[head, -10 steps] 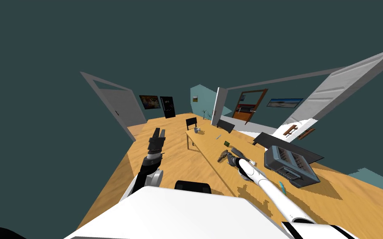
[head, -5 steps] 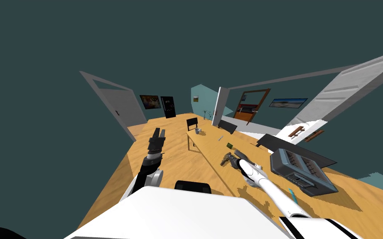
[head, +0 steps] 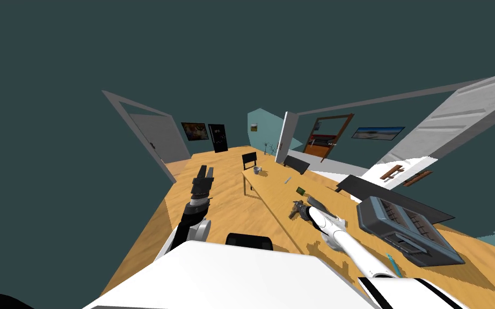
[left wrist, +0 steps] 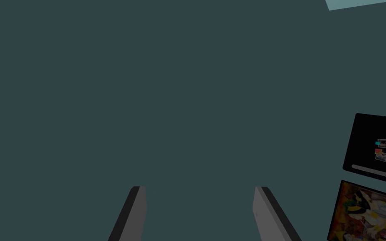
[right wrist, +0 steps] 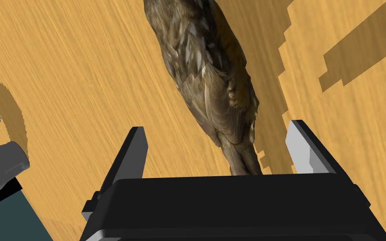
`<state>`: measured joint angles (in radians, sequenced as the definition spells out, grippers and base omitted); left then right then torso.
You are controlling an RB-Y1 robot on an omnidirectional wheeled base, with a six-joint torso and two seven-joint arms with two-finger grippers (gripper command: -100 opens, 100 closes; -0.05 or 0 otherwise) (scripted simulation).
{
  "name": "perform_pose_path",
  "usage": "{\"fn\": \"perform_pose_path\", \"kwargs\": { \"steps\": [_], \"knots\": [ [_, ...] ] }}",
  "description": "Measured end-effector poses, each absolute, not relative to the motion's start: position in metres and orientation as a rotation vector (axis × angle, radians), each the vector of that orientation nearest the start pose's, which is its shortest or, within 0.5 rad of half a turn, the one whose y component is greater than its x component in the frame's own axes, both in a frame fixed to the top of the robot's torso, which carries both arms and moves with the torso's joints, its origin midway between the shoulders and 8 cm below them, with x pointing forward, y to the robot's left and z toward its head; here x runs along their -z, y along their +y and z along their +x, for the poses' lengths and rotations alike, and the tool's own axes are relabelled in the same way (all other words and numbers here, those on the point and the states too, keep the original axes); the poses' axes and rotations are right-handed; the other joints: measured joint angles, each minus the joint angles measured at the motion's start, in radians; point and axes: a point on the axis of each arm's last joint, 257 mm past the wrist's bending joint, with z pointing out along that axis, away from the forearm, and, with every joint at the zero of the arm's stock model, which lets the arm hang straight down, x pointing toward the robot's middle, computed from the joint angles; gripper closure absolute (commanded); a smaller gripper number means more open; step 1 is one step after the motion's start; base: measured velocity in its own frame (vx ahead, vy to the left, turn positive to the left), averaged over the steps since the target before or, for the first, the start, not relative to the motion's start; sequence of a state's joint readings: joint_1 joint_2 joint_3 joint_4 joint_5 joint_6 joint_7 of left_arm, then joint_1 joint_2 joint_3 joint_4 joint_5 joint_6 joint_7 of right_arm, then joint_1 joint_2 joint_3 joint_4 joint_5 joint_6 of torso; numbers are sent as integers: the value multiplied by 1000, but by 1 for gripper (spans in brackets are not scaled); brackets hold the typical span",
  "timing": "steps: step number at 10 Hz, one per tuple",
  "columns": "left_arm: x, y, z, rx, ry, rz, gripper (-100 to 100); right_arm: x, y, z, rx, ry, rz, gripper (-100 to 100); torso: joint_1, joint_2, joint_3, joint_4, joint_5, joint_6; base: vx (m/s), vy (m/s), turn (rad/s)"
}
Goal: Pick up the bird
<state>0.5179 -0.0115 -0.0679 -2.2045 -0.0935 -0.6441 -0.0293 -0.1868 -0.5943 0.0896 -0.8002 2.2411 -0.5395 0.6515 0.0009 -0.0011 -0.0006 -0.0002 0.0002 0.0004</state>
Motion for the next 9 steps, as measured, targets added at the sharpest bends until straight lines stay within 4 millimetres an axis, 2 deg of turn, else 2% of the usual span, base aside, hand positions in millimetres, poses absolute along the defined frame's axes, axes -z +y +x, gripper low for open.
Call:
{"fn": "perform_pose_path", "kwargs": {
  "steps": [3,4,8,9],
  "knots": [
    [-11,245,337,1299,633,-558,0,519,-468,396,665,1789,-2121,-100,-4,-4,-2,-1,-1,0,61,-42,19],
    [-11,245,337,1299,633,-558,0,519,-468,397,668,1787,-2122,100,-2,-2,-1,0,-1,0,0,0,0],
    [-11,245,337,1299,633,-558,0,519,-468,397,669,1786,-2122,100,-1,1,0,0,0,0,0,0,0],
    [-11,245,337,1299,633,-558,0,519,-468,397,669,1786,-2122,0,0,1,0,0,0,0,0,0,0]
  ]
}}
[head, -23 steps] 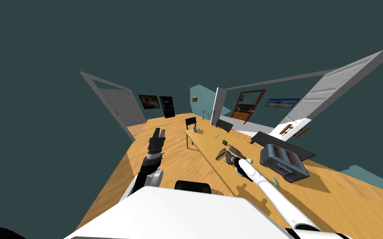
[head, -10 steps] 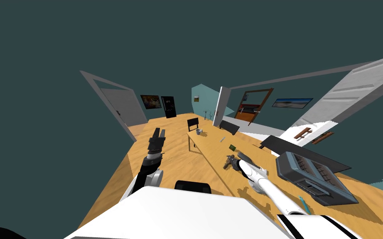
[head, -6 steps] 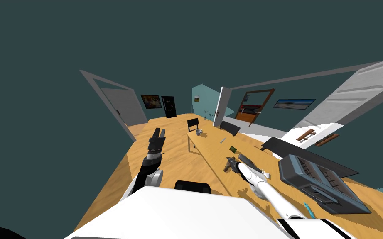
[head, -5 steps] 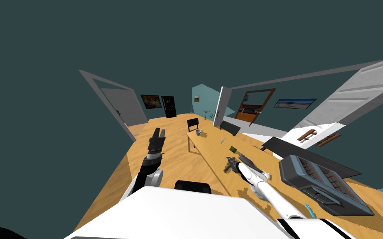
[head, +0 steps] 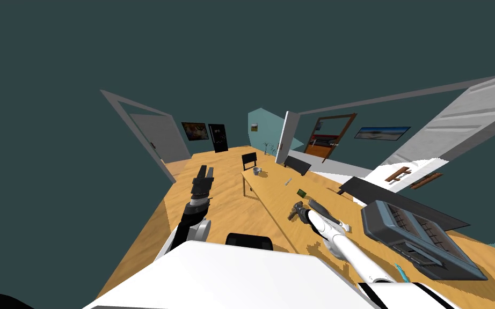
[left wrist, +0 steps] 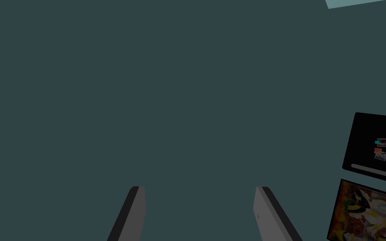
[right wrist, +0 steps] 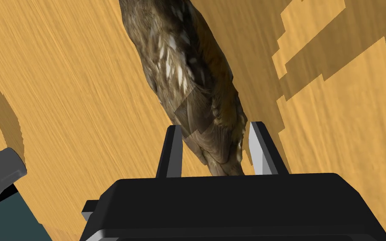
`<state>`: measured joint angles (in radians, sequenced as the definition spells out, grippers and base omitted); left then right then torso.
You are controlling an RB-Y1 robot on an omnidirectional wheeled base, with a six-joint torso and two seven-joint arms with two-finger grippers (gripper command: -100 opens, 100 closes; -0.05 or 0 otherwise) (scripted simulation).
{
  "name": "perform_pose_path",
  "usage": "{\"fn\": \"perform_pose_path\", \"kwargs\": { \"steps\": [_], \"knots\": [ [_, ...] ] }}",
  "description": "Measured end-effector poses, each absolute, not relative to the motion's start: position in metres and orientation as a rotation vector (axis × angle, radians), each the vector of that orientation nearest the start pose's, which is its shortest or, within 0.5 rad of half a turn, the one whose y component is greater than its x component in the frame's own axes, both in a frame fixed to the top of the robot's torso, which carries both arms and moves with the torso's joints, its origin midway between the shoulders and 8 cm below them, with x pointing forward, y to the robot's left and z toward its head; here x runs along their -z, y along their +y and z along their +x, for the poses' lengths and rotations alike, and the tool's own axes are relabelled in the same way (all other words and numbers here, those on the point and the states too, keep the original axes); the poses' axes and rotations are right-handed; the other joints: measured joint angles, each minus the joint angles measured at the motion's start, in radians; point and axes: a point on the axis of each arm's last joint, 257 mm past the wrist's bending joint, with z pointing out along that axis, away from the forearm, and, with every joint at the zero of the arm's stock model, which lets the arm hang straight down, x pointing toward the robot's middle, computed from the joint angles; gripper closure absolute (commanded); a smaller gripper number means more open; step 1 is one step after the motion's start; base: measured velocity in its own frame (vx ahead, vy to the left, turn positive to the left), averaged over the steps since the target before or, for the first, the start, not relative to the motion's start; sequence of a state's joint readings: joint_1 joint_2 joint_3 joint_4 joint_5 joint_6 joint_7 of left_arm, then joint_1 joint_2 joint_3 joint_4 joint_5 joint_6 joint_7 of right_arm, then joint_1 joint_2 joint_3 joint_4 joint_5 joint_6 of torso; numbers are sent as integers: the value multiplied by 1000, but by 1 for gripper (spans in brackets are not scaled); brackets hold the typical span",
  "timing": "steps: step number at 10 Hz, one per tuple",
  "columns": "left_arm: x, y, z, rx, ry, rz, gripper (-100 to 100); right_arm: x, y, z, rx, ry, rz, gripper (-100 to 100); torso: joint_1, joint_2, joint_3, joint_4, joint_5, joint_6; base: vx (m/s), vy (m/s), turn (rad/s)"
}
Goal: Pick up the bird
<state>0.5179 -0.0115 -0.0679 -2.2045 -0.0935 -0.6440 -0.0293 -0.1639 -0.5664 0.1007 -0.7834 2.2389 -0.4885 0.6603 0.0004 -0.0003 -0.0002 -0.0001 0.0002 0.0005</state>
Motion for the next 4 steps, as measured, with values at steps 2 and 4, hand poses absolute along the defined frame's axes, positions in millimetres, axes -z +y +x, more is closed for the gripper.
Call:
{"fn": "perform_pose_path", "kwargs": {
  "steps": [2,4],
  "knots": [
    [-11,245,337,1299,633,-558,0,513,-471,401,672,1782,-2124,100,2,3,1,1,1,0,-68,54,-35],
    [-11,245,337,1299,633,-558,0,506,-474,406,670,1781,-2127,0,3,4,2,1,1,0,-22,19,-7]
  ]
}}
